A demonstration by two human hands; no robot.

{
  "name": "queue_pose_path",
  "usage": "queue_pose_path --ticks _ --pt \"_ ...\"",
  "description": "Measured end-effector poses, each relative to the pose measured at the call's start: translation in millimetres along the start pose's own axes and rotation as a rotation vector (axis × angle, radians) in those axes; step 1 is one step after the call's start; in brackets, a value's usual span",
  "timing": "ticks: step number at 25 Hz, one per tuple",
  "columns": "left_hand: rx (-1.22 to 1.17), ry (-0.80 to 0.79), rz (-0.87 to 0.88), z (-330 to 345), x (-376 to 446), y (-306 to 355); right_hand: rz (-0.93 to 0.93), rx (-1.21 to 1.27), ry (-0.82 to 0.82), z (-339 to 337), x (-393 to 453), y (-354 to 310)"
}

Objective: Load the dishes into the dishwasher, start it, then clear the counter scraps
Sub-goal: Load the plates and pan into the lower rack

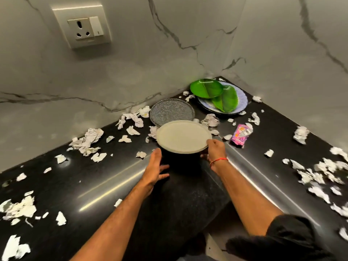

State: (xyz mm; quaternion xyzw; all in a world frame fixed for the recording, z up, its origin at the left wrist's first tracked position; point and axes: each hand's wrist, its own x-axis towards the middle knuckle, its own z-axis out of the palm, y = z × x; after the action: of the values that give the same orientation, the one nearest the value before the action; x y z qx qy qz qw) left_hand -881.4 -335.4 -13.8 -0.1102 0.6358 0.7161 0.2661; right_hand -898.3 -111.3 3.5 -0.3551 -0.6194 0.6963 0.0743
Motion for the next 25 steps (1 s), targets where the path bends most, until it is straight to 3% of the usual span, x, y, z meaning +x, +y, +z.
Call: queue_pose_path --ticks 3,6,10,17,25 --pt "-0.129 0.004 0.004 -3 -9 2 -0.05 0.017 0.033 -40 -50 38" --pt "0.103 0.04 0.049 9 -20 -1 -0.076 0.089 0.081 -75 -100 70" --pt "0.165 -0.185 -0.005 50 -53 -11 -0.069 0.264 0.299 -131 -164 98" --pt "0.329 -0.516 -0.075 144 -127 -39 -0.116 0.377 0.489 -230 -280 142" --pt "0.669 -0.739 -0.085 236 -251 -139 -0.153 0.429 0.696 -316 -428 244"
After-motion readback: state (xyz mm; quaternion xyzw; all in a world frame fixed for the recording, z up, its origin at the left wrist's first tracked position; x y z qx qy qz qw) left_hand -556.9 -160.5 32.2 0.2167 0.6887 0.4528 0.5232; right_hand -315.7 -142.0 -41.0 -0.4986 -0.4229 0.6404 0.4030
